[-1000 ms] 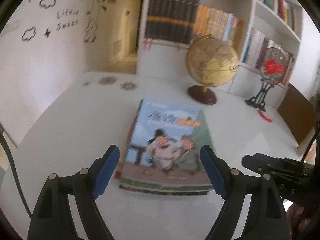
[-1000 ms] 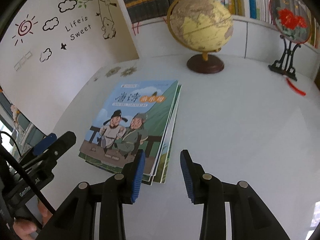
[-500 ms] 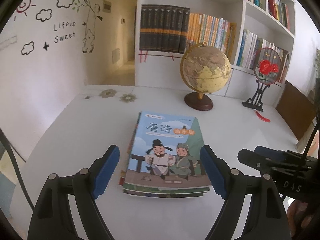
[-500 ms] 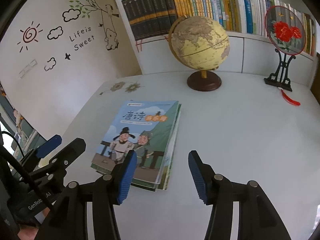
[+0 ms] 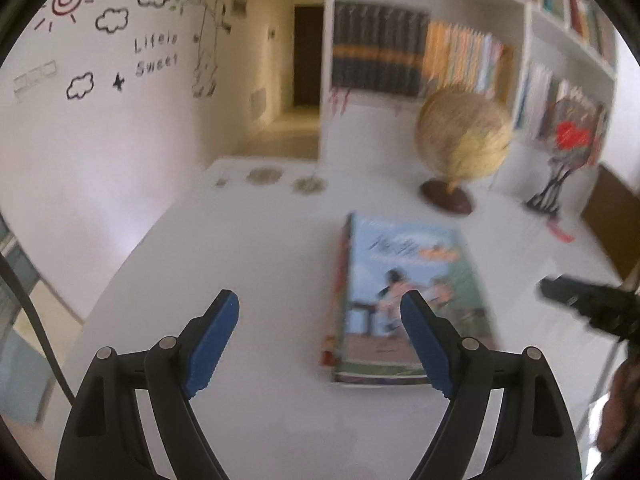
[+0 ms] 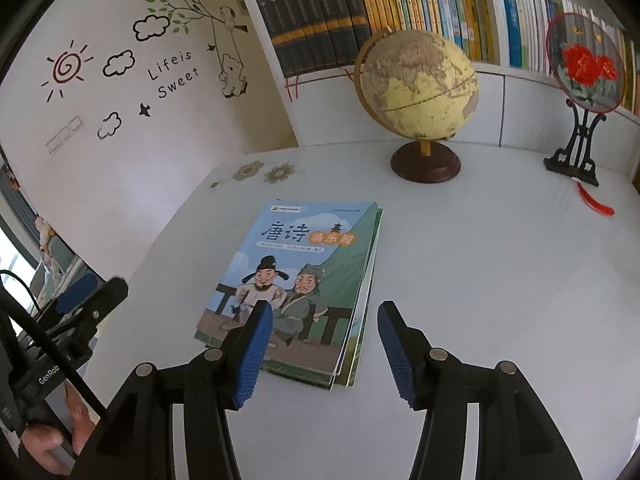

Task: Organize books

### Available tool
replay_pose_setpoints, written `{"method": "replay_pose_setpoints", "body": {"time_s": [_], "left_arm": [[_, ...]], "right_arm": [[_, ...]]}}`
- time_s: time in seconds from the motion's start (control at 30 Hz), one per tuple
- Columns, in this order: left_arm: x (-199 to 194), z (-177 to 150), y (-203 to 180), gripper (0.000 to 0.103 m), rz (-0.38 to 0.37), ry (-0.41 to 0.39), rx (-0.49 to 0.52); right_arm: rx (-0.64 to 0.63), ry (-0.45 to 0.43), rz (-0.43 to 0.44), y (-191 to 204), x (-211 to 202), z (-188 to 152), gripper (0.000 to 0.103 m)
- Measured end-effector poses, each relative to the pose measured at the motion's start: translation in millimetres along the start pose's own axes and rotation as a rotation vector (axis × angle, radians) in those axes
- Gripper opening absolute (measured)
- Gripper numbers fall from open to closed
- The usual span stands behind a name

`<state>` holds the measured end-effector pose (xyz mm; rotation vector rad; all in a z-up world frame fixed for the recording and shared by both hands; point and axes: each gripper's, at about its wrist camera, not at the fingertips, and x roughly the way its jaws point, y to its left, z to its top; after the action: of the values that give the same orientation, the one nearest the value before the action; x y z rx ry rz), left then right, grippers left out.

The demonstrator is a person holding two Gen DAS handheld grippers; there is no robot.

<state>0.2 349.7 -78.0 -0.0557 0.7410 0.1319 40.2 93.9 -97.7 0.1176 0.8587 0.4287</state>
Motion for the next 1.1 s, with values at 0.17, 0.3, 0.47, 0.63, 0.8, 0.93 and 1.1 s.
{"method": "replay_pose_setpoints", "body": {"time_s": [0.17,0.3,0.47,0.63,0.8,0.93,1.1], "left_arm": [[52.7,-2.9,19.7,0.082,0.017,0.073,0.002],[96.0,-5.8,27.6,0.082,0.004,0.155,-0.009],[121.9,-12.5,29.2,0.082,0.019,0.205,0.005],[137.1,-21.6,36.2,0.082,0.004,0.255,-0.03],[142.3,-17.3,33.4,0.082,-0.015,0.267,-0.024],[144.2,-16.5,49.5,0.082,0.009,0.267,-0.072],[153.6,-24.9,50.8,0.08,-0.007,0.329,-0.063]], "right_arm": [[0.044,0.057,-0.089,-21.9,35.6,7.9,0.053],[0.114,0.128,-0.098,-52.3,60.5,8.5,0.053],[0.166,0.192,-0.066,-70.5,81.7,8.6,0.053],[0.15,0.262,-0.045,-73.8,103.5,5.7,0.053],[0.131,0.307,-0.04,-75.5,117.5,5.9,0.053],[0.111,0.327,-0.05,-76.3,119.8,1.8,0.053],[0.115,0.342,-0.031,-77.5,124.0,1.0,0.053]]}}
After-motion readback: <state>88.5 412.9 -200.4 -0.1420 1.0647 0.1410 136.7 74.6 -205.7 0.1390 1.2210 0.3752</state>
